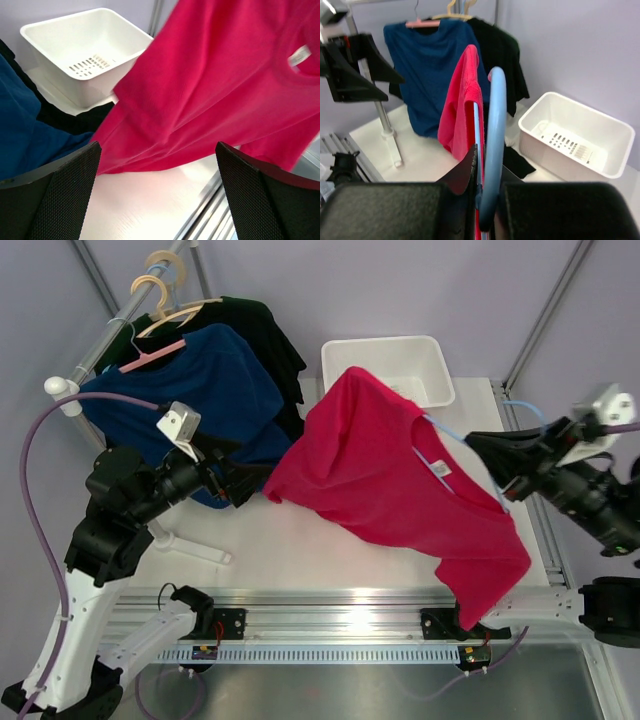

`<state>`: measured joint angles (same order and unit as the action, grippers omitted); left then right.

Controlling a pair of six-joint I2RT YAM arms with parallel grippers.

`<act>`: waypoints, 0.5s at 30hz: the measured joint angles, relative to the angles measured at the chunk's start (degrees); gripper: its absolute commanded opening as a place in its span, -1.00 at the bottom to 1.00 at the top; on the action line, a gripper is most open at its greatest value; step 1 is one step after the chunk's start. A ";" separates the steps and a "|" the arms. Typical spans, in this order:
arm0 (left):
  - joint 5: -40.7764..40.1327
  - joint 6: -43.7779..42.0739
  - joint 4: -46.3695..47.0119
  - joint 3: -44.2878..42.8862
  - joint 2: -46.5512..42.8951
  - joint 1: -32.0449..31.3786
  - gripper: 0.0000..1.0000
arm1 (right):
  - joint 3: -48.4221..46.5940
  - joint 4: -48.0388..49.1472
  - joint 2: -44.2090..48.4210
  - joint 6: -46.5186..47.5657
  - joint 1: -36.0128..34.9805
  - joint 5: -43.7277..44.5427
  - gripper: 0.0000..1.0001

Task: Remove the t-shirt from the hanger

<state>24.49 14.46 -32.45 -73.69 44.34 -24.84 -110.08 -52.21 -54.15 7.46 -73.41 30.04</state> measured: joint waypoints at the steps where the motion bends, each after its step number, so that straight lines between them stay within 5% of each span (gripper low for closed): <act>1: -0.35 -0.26 0.09 0.15 0.04 0.00 0.98 | -1.25 -0.26 0.85 0.24 0.00 0.42 -1.00; 9: -2.23 -2.73 0.66 4.46 -0.28 0.00 0.98 | -7.72 -1.07 7.65 3.30 0.00 3.63 -1.00; 15: 2.27 -5.92 0.39 5.92 -1.27 0.00 0.98 | -2.78 -1.14 7.76 4.39 0.00 1.11 -1.00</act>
<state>26.76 8.54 -32.05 -67.77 43.07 -24.84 -112.86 -53.34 -46.39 11.86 -73.41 31.16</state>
